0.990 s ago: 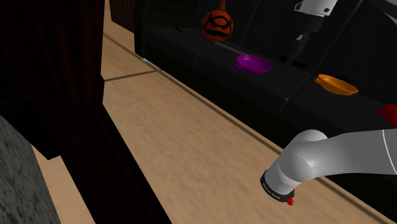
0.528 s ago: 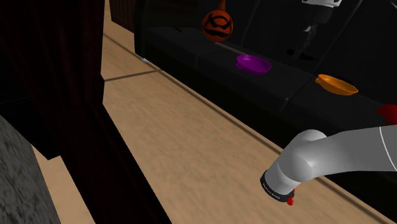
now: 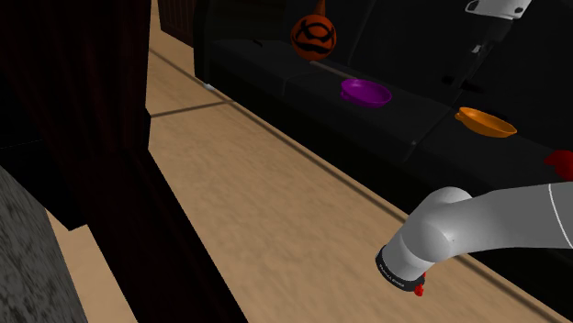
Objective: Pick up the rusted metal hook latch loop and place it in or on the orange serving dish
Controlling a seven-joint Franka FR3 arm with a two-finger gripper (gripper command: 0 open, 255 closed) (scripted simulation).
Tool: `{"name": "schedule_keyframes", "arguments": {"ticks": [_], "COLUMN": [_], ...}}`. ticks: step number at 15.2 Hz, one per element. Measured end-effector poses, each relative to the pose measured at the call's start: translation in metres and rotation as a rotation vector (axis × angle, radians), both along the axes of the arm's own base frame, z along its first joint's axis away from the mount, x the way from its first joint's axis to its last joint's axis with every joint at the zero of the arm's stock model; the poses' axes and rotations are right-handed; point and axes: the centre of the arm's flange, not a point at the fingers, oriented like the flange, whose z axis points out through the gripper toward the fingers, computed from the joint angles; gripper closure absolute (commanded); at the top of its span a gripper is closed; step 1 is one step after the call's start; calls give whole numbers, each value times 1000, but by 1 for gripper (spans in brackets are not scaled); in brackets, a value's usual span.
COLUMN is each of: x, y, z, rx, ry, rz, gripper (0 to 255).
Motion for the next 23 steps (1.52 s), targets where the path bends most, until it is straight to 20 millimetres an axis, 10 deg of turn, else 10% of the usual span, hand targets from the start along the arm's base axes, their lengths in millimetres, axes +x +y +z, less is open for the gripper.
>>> {"name": "schedule_keyframes", "arguments": {"ticks": [13,23], "x": [-106,-116], "y": [-135,-147], "z": [1,-47], "rx": [1,1], "ry": [-1,0], "rz": [0,1], "gripper": [255,255]}}
